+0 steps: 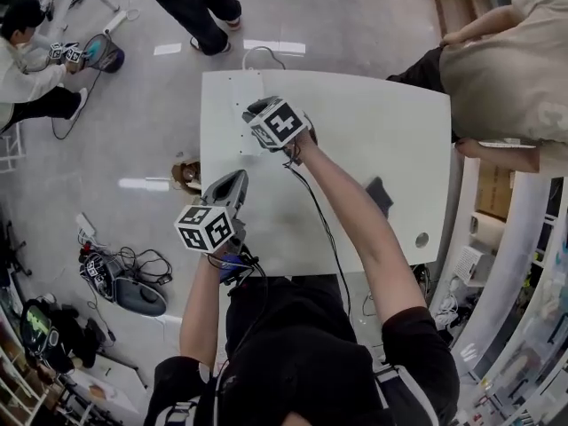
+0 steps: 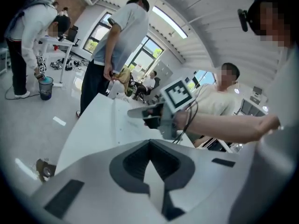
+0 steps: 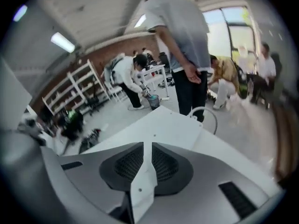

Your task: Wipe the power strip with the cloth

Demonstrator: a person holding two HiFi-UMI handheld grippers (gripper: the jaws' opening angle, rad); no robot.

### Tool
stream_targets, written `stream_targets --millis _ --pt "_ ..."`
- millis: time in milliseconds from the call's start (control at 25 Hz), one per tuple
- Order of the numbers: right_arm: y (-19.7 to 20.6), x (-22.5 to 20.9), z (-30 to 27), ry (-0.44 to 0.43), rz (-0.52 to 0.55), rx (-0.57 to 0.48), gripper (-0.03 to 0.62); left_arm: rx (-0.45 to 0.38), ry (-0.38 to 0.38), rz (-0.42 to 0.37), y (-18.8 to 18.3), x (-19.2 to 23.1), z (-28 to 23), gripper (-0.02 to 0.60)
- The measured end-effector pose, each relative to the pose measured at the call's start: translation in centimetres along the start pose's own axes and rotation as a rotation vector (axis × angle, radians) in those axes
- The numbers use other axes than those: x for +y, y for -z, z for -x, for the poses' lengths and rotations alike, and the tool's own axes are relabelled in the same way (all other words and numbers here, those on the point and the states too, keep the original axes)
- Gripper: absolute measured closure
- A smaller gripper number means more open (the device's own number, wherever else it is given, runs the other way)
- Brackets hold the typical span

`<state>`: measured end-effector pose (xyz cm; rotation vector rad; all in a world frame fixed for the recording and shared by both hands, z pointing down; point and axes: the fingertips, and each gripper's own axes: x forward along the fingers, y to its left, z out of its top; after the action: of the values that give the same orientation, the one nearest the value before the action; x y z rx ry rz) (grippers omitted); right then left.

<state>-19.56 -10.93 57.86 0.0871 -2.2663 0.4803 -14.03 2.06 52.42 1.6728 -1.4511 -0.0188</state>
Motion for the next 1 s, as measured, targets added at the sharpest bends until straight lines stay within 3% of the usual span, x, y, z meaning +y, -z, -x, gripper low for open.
stream_targets --millis 80,200,440,680,800,920,1000 --pt "0.5 0.3 -1.1 0.105 0.189 0.069 0.528 -0.056 0.007 0.002 -0.7 -1.8 1.2 0.545" --pt "1.6 0.8 -1.0 0.143 0.238 0.098 0.528 -0.105 -0.003 -0.030 -1.1 -3.5 2.7 0.545" --pt "6.0 2.2 1.9 0.096 0.134 0.142 0.531 -0.097 0.033 -0.051 -0.1 -4.9 3.8 0.545" --pt "13.5 2.7 7.4 0.175 0.065 0.149 0.534 -0.064 0.088 -0.134 1.3 -7.9 3.1 0.545" --pt "15.1 2.6 8.8 0.144 0.003 0.121 0.534 -0.035 0.129 -0.165 2.5 -10.0 2.5 0.545" --pt "14.7 3.4 14.9 0.093 -0.090 -0.040 0.438 -0.002 0.164 -0.194 4.1 -13.0 1.9 0.545" --pt "16.5 3.7 21.0 0.125 -0.126 -0.099 0.368 0.021 0.193 -0.205 5.1 -14.7 1.6 0.545"
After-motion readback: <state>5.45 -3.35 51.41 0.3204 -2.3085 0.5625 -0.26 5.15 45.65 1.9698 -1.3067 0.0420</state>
